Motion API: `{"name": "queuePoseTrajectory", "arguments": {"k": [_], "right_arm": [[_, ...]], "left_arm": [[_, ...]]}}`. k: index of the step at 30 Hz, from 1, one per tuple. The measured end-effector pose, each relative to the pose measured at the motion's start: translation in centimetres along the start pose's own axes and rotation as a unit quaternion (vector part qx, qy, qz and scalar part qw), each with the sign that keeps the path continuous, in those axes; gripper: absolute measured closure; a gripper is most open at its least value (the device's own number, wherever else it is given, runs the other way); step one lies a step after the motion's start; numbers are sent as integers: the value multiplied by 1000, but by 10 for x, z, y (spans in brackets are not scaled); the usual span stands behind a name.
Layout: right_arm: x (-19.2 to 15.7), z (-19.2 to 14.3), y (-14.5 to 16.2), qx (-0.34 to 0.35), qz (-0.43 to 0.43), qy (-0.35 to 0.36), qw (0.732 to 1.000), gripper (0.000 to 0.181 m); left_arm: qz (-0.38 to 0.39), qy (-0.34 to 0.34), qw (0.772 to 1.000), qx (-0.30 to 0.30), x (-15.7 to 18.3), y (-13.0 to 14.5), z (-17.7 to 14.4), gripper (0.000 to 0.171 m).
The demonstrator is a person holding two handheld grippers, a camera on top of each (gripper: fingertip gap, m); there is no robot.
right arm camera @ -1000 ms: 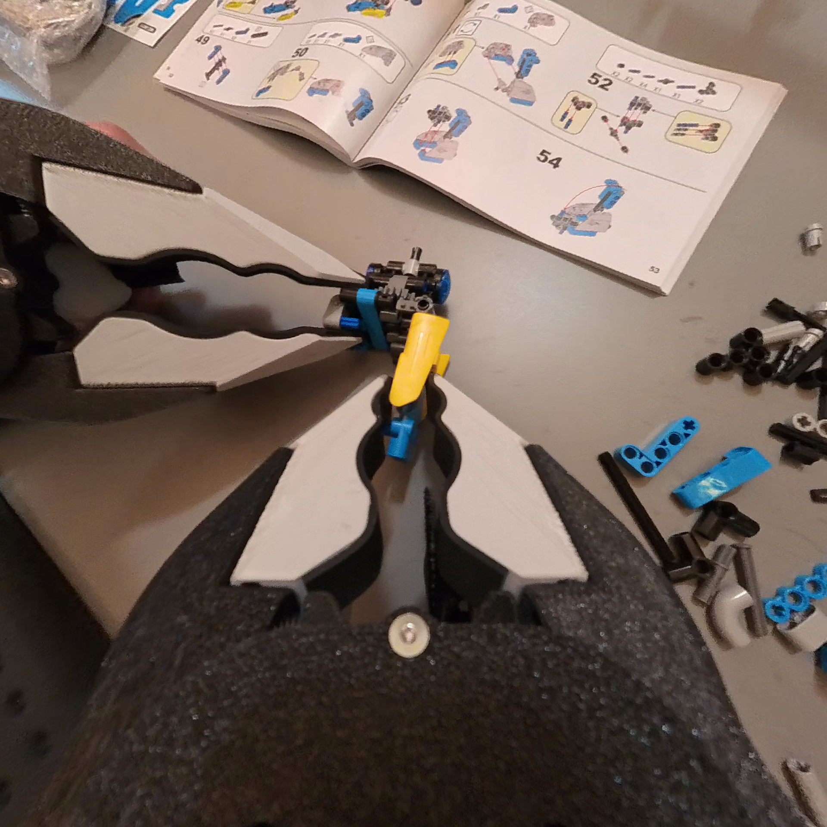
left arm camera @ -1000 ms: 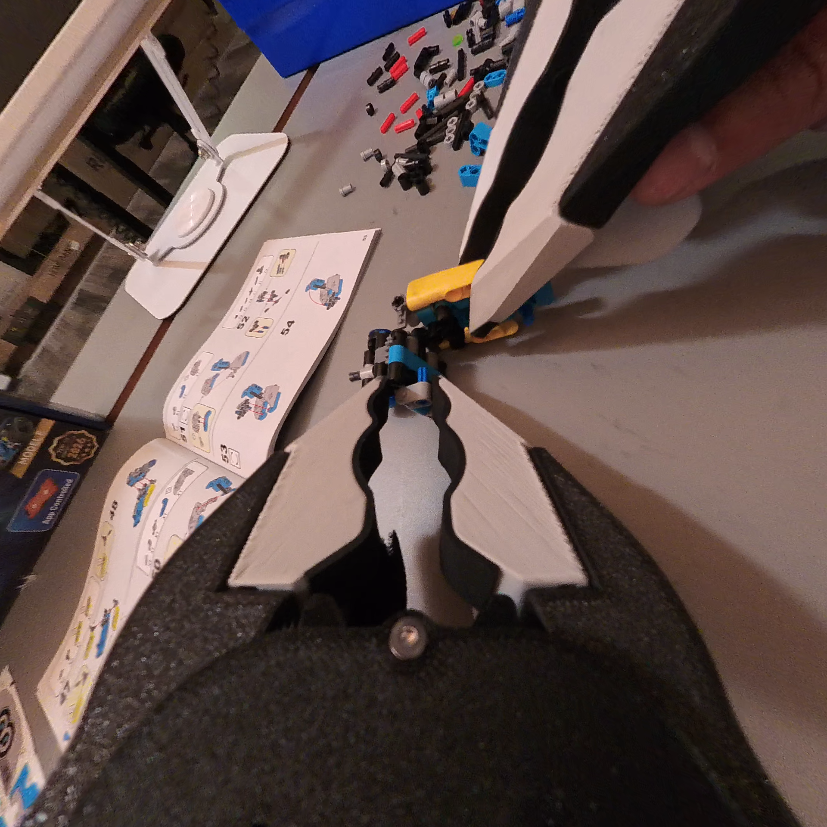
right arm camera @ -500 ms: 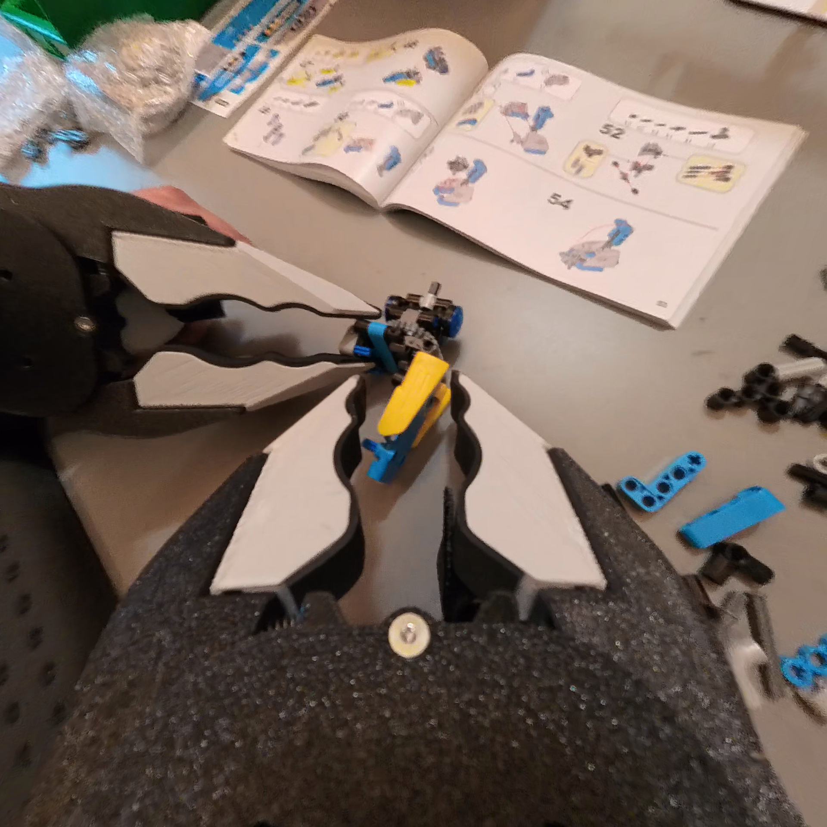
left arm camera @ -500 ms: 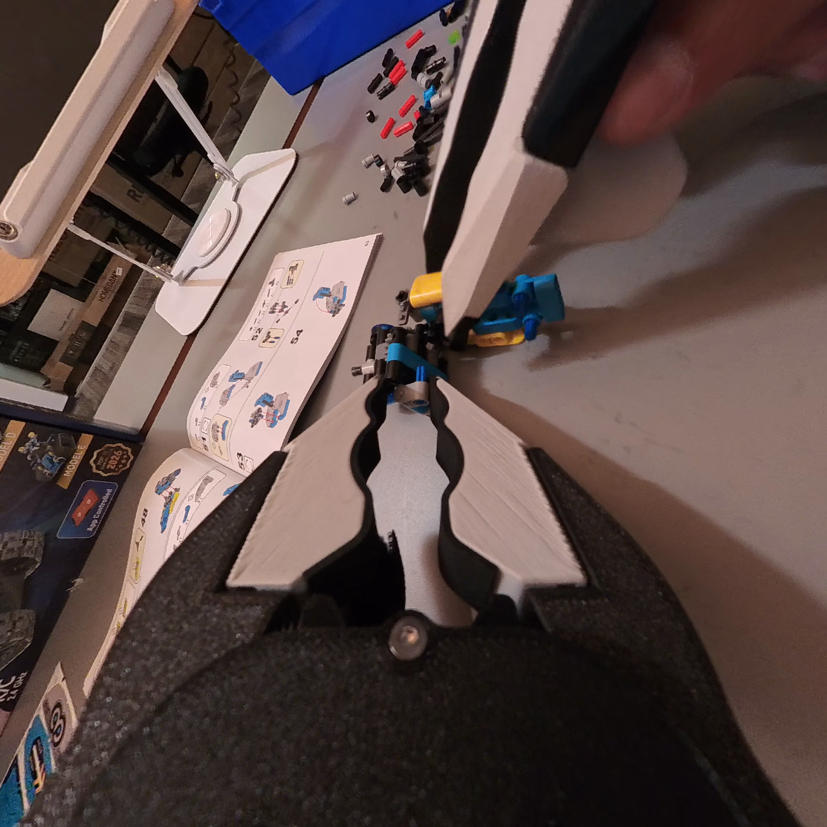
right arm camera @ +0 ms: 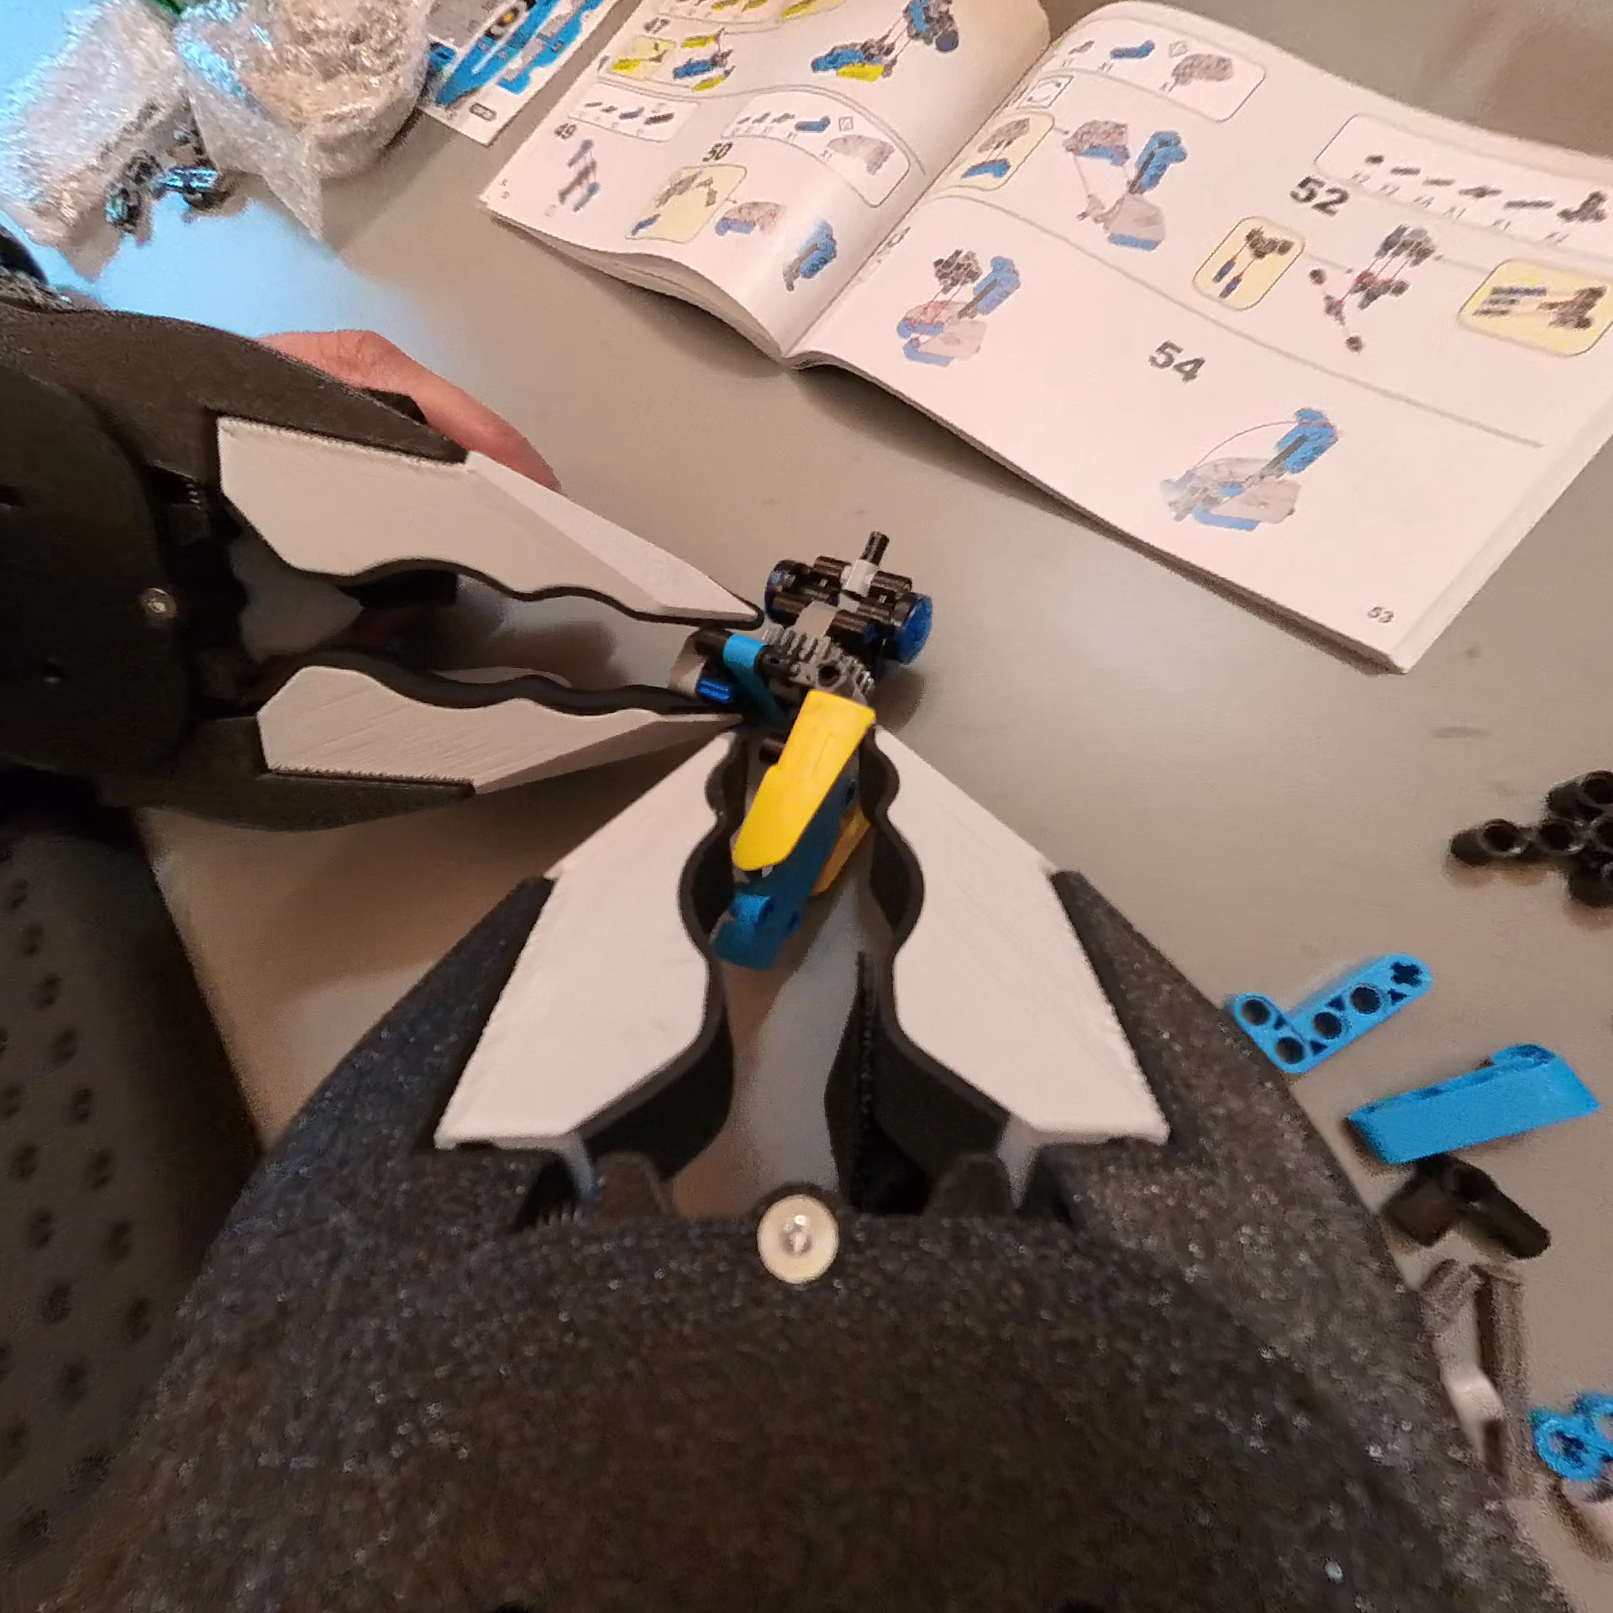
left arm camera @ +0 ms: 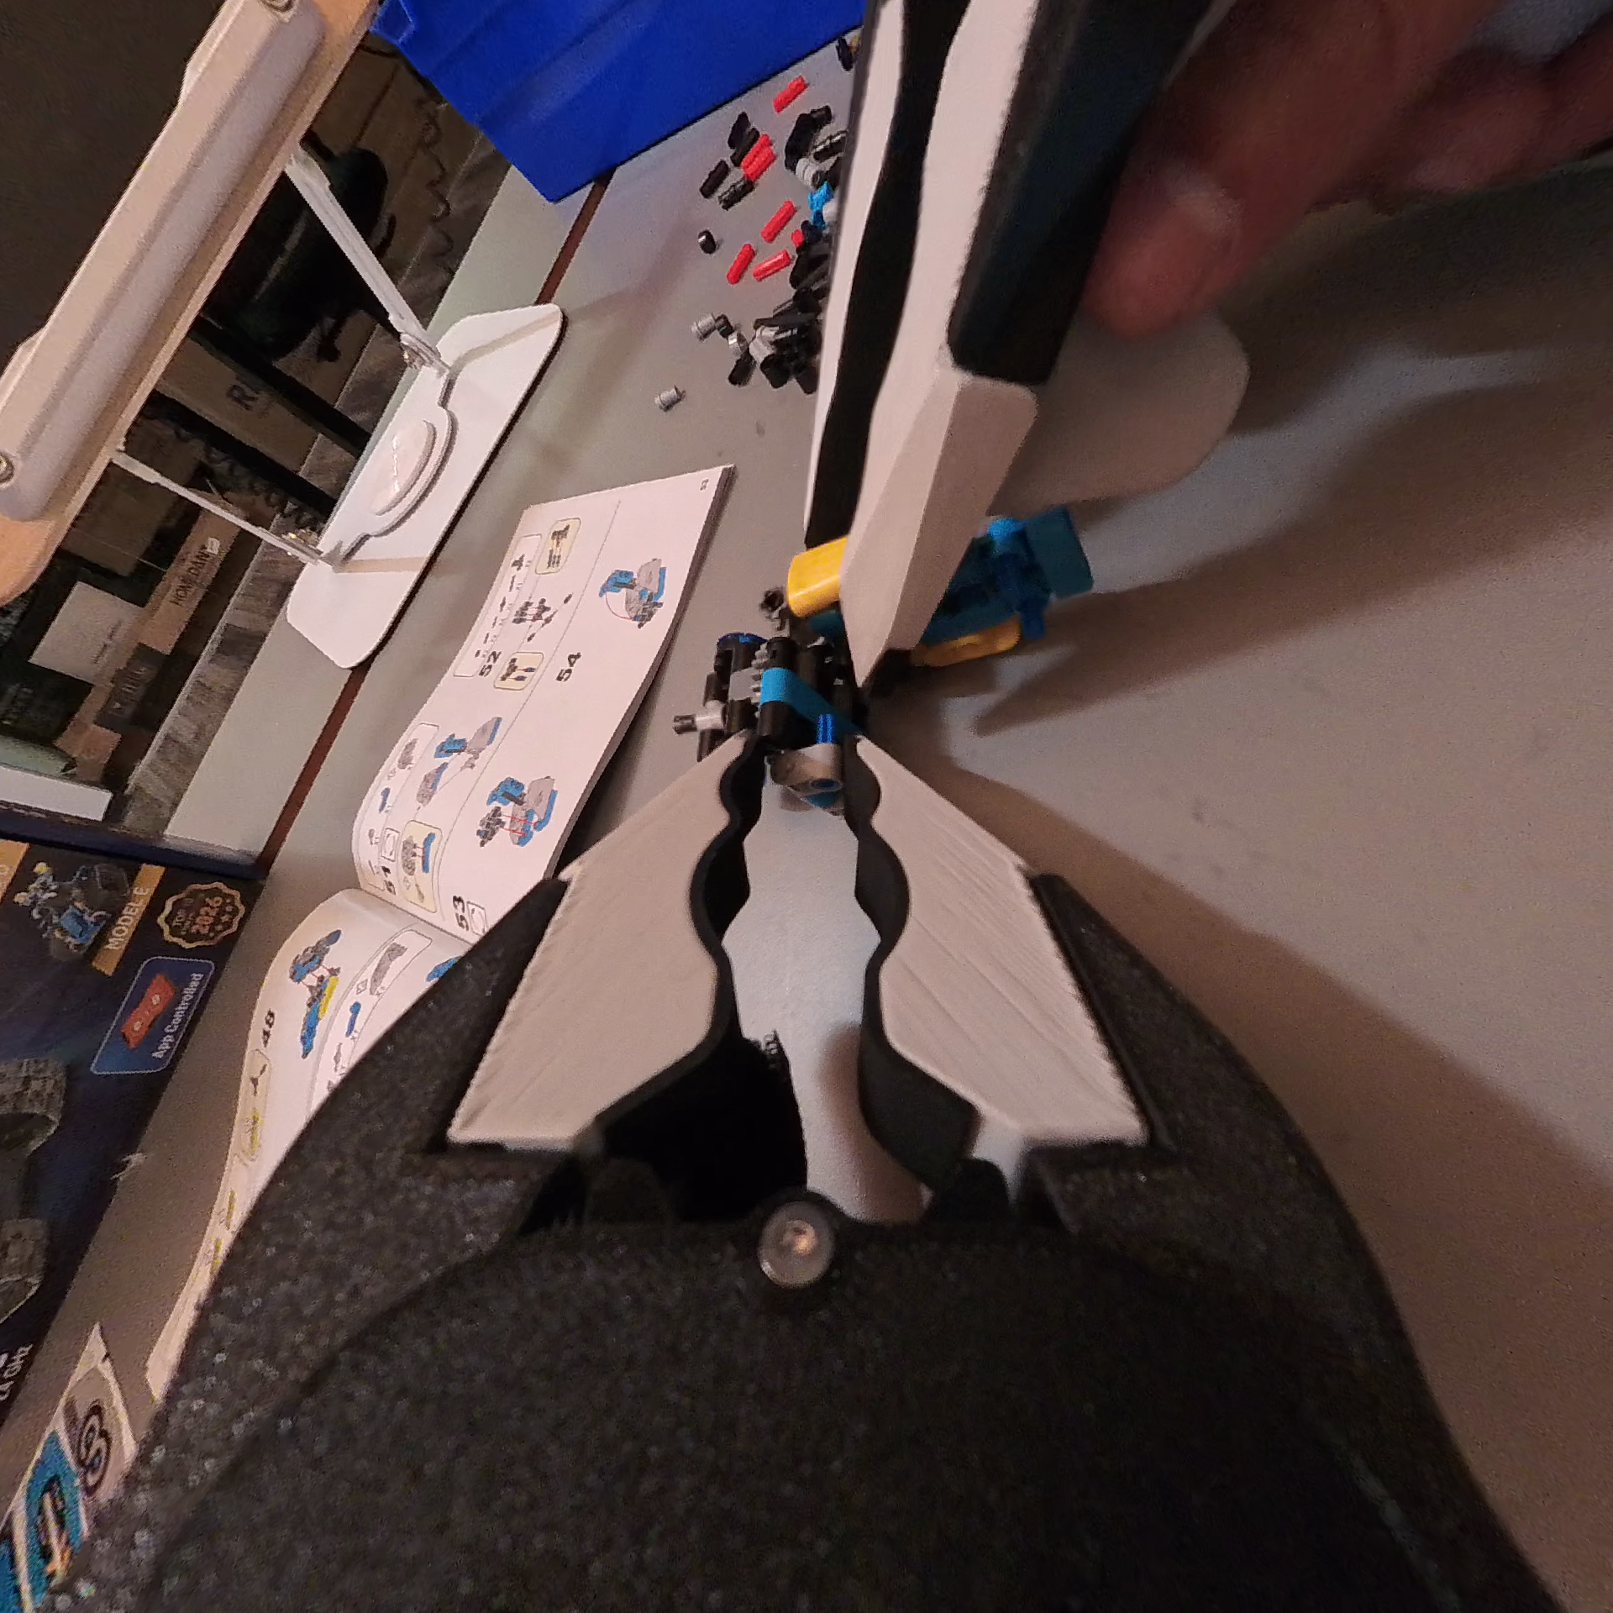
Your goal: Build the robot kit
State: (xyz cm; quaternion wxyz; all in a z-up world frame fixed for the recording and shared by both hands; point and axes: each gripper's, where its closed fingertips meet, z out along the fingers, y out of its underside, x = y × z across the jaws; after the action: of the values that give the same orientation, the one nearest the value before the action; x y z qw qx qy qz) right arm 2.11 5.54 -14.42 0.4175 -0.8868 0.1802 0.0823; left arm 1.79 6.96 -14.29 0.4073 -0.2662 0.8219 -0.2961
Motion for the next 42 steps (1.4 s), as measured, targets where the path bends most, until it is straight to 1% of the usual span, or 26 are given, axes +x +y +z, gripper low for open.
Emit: {"name": "queuePoseTrajectory", "arguments": {"k": [2, 4, 7, 12, 17, 18, 20, 21, 22, 24, 25, 26, 27, 28, 29, 31, 33, 34, 35, 37, 41, 42], "right_arm": [[-4, 0, 0, 0, -5, -7, 1000, 153], [-4, 1, 1, 0, -14, 2, 1000, 152], [-4, 2, 0, 3, -9, -9, 1000, 151], [-5, 5, -2, -1, -46, -3, 999, 150], [-4, 5, -2, 9, -31, -3, 999, 151], [-4, 4, -3, 13, -24, -9, 1000, 148], [-10, 1, -7, 20, -24, -37, 999, 133], [-11, -4, -13, 36, -24, -44, 998, 126], [-11, -11, -21, 57, -31, -49, 997, 125], [-10, -30, -39, 121, -48, -56, 990, 117], [-6, -41, -49, 157, -54, -52, 985, 114], [-4, -53, -57, 192, -65, -44, 978, 111], [-1, -64, -63, 220, -81, -25, 972, 111], [-1, -71, -66, 237, -100, -7, 966, 115], [-6, -74, -67, 246, -120, 4, 962, 115], [-19, -72, -67, 248, -163, 26, 955, 116], [-32, -64, -66, 239, -212, 62, 946, 117], [-33, -60, -67, 233, -235, 93, 939, 119], [-36, -58, -69, 233, -261, 117, 930, 119], [-39, -59, -73, 239, -289, 150, 915, 120], [-37, -62, -78, 244, -316, 180, 899, 119], [-37, -63, -78, 242, -323, 180, 897, 123]], "left_arm": [[-7, 4, 1000, -1, 0, 0, 0, 154], [-13, 8, 1000, -2, 0, 0, 1, 154], [-29, 17, 999, -4, -1, 1, 1, 154], [-53, 31, 998, -8, -3, 2, 2, 155], [-57, 38, 998, -7, -3, 2, 2, 155], [-56, 37, 998, -6, -3, 2, 2, 155], [-69, 38, 997, -10, -5, 3, 3, 155], [-81, 37, 996, -9, -8, 3, 3, 156], [-97, 38, 995, -3, -11, 2, 3, 156], [-144, 39, 989, 21, -22, -3, -2, 156], [-180, 43, 982, 40, -28, -7, -7, 156], [-225, 52, 971, 65, -35, -13, -12, 156], [-277, 66, 954, 94, -41, -20, -18, 156], [-329, 85, 932, 125, -46, -27, -25, 156], [-378, 106, 906, 158, -51, -35, -32, 156], [-465, 152, 846, 213, -58, -49, -45, 156], [-529, 191, 788, 252, -61, -58, -54, 156], [-548, 207, 767, 262, -60, -61, -56, 156], [-561, 217, 753, 266, -59, -62, -57, 156], [-575, 240, 736, 266, -54, -65, -57, 156], [-593, 268, 711, 267, -49, -68, -57, 156], [-595, 273, 706, 269, -49, -68, -58, 156]]}}
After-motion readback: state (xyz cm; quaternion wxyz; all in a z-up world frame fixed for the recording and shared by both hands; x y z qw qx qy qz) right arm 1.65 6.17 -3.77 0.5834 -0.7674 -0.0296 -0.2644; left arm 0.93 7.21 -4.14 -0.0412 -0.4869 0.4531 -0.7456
